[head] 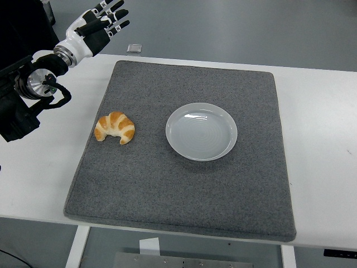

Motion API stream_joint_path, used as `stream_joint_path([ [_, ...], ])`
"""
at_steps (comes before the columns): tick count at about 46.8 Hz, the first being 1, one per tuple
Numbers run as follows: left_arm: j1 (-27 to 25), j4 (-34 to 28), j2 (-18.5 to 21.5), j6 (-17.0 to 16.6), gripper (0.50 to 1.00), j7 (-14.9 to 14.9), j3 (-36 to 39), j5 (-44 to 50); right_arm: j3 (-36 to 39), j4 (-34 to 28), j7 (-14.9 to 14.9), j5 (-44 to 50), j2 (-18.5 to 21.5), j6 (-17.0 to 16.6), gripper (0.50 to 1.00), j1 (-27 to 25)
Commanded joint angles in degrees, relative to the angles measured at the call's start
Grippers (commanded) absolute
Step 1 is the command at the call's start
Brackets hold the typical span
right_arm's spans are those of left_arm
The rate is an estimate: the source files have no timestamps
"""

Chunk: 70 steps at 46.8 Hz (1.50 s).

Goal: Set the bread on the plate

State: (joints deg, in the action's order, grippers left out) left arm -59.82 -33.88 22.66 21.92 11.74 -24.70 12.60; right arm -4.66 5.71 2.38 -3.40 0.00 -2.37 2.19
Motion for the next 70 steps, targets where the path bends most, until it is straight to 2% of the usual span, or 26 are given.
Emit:
stream_joint_path([
  [1,-0.3,-2.2,2.2,0.1,0.996,0.0,0.1,-4.8,0.0,0.0,0.0,0.0,0.0,0.0,0.952,-0.1],
  [9,-0.3,-6.1,6.2,-0.1,0.996,0.7,0.0,-13.2,0.0,0.0,0.0,0.0,0.0,0.0,0.952,0.0],
  [30,0.2,-24.4,21.3,-0.1,0.996,1.0,0.0,-42.7,0.0,0.0,0.0,0.0,0.0,0.0,0.952,0.0],
  [40,0.2,-29.8,26.1,0.1,0.996,1.1,0.4,-55.9,0.0,0.0,0.0,0.0,0.0,0.0,0.952,0.0],
  [50,0.5,-32.8,28.1,0.1,0.996,1.2,1.4,-65.3,0.0,0.0,0.0,0.1,0.0,0.0,0.952,-0.1],
  [54,1.8,-35.2,29.4,0.1,0.996,2.5,1.4,-68.0,0.0,0.0,0.0,0.0,0.0,0.0,0.952,-0.1],
  [63,5.1,-37.3,30.9,-0.7,0.996,8.9,1.1,-78.2,0.0,0.0,0.0,0.0,0.0,0.0,0.952,-0.1],
  [67,6.1,-37.7,31.8,-2.3,0.996,11.4,1.1,-79.0,0.0,0.0,0.0,0.1,0.0,0.0,0.952,0.0],
  [70,6.7,-38.4,32.8,-3.8,0.996,12.1,1.2,-79.1,0.0,0.0,0.0,0.0,0.0,0.0,0.952,-0.1],
])
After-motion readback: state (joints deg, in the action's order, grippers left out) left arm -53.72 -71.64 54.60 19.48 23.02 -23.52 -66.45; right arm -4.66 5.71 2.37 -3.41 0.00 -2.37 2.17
